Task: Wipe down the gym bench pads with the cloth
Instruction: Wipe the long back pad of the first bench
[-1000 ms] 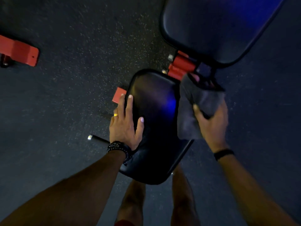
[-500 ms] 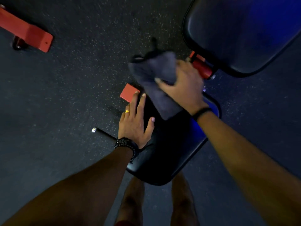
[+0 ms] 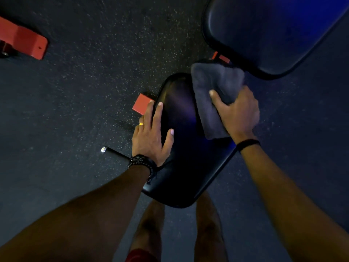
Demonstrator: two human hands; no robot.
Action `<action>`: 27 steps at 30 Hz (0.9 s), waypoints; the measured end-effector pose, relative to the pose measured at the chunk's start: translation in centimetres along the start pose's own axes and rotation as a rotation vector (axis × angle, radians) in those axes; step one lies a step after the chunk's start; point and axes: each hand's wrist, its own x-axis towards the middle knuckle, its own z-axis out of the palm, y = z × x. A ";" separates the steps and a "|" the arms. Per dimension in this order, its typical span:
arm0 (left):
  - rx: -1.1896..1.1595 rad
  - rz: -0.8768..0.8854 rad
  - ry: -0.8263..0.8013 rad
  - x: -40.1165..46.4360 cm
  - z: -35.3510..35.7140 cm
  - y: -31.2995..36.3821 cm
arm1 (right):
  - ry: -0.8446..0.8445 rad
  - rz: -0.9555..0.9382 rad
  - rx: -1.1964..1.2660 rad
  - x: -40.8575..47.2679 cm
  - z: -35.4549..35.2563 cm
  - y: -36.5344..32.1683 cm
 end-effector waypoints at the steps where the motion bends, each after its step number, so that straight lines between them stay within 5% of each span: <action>1: 0.001 0.000 -0.004 0.0 0.0 0.0 | 0.085 0.082 0.006 -1.6 -0.3 1.3; 6: 0.004 0.005 0.021 -0.1 0.0 0.1 | 0.376 0.654 0.421 -10.6 1.3 2.6; 9: 0.024 -0.009 0.003 0.2 -0.5 0.5 | 0.315 0.766 0.399 -14.4 1.2 0.5; 16: 0.299 -0.060 -0.276 -1.0 -6.6 3.6 | -0.400 0.499 0.130 -15.4 -10.8 0.3; 19: 0.291 -0.026 -0.399 -3.1 -11.2 6.8 | -0.350 0.439 0.202 -15.3 -16.7 -2.1; 27: 0.085 0.088 -0.285 -10.8 -20.3 16.5 | -0.145 0.262 0.372 -16.3 -29.4 -5.8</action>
